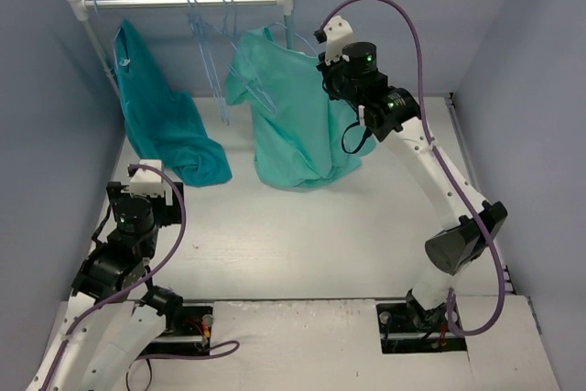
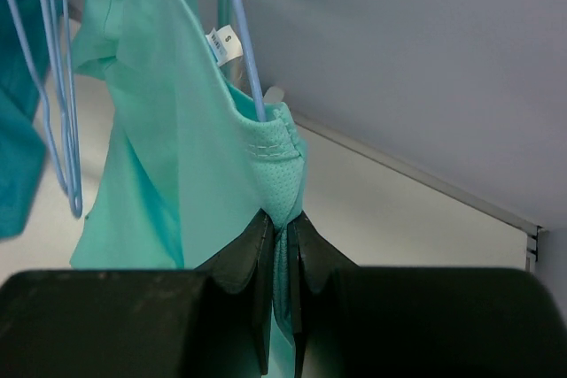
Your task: Place the t-shirt on the hanger
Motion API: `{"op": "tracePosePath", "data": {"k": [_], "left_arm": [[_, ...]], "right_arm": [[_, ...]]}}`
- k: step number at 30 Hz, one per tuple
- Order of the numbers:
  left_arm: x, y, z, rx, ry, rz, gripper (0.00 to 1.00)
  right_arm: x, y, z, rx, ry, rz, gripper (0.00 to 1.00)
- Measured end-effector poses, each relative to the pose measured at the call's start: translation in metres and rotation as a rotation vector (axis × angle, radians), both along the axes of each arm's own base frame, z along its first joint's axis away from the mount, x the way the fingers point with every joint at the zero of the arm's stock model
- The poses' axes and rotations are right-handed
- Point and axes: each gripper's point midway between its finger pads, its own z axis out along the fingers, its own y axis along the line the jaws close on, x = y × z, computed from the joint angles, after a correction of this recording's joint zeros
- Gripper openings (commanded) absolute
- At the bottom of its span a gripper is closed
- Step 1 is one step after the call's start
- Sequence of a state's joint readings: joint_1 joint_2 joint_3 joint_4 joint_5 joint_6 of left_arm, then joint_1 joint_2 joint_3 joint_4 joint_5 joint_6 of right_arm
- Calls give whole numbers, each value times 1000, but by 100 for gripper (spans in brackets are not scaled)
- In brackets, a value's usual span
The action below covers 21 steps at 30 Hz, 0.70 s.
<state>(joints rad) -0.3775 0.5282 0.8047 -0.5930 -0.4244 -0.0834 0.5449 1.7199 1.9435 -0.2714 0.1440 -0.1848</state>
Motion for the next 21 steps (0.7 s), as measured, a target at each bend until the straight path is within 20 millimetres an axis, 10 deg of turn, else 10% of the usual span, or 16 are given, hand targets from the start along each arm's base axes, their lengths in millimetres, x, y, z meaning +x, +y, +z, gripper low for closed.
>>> {"op": "tracePosePath", "data": {"k": [11, 21], "left_arm": [[0, 1, 0, 3, -1, 7, 88], [0, 2, 0, 4, -1, 10, 88]], "right_arm": [[35, 22, 22, 30, -77, -42, 0], [42, 50, -12, 40, -36, -29, 0]]}}
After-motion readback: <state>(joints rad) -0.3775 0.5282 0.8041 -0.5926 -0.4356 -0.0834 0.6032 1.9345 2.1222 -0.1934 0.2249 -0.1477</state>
